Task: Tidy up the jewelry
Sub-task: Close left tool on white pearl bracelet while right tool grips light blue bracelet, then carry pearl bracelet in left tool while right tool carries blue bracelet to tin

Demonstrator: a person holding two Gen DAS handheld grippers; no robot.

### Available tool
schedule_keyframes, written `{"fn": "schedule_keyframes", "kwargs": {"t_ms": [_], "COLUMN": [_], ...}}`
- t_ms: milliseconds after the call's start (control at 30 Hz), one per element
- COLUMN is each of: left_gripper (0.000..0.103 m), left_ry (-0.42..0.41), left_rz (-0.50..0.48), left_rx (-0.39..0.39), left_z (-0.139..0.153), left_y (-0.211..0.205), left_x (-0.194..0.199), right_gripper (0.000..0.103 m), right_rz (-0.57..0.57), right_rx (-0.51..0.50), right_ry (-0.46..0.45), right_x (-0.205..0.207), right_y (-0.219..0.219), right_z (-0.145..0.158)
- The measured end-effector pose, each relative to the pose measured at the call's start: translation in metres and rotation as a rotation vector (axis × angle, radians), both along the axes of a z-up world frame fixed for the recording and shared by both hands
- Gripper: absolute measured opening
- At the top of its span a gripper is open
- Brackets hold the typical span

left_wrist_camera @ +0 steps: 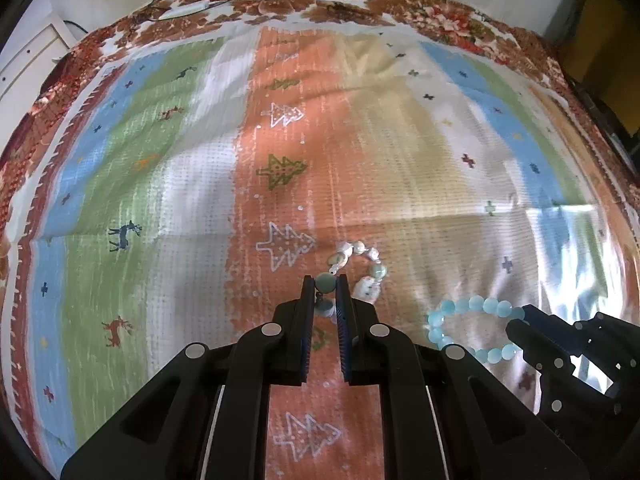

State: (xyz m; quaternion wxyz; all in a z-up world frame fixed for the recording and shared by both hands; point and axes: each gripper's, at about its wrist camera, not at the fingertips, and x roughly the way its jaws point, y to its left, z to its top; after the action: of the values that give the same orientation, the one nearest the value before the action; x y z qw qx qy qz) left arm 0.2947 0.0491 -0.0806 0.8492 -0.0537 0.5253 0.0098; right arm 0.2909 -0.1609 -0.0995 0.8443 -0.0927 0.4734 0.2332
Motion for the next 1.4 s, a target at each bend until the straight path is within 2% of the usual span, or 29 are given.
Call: {"fn": "schedule_keyframes", "kwargs": {"t_ms": [1000, 1400], "left_gripper": [0.010, 0.010], "left_ry": [-0.111, -0.165], "left_rz": [0.028, -0.011], "left_rx": [-0.087, -0.091], "left_z": [0.058, 0.077], "left_y": [-0.001, -0.014], "left_x": [-0.072, -0.115], "right_gripper": [0.012, 0.012], "right_rz": [0.016, 0.030], "right_rx": [0.078, 0.117], "right_ry": [-0.083, -0.123], "right_x": [-0.061, -0.091], "right_y": [-0.018, -0.026], "right_z": [0.052, 0.074]}}
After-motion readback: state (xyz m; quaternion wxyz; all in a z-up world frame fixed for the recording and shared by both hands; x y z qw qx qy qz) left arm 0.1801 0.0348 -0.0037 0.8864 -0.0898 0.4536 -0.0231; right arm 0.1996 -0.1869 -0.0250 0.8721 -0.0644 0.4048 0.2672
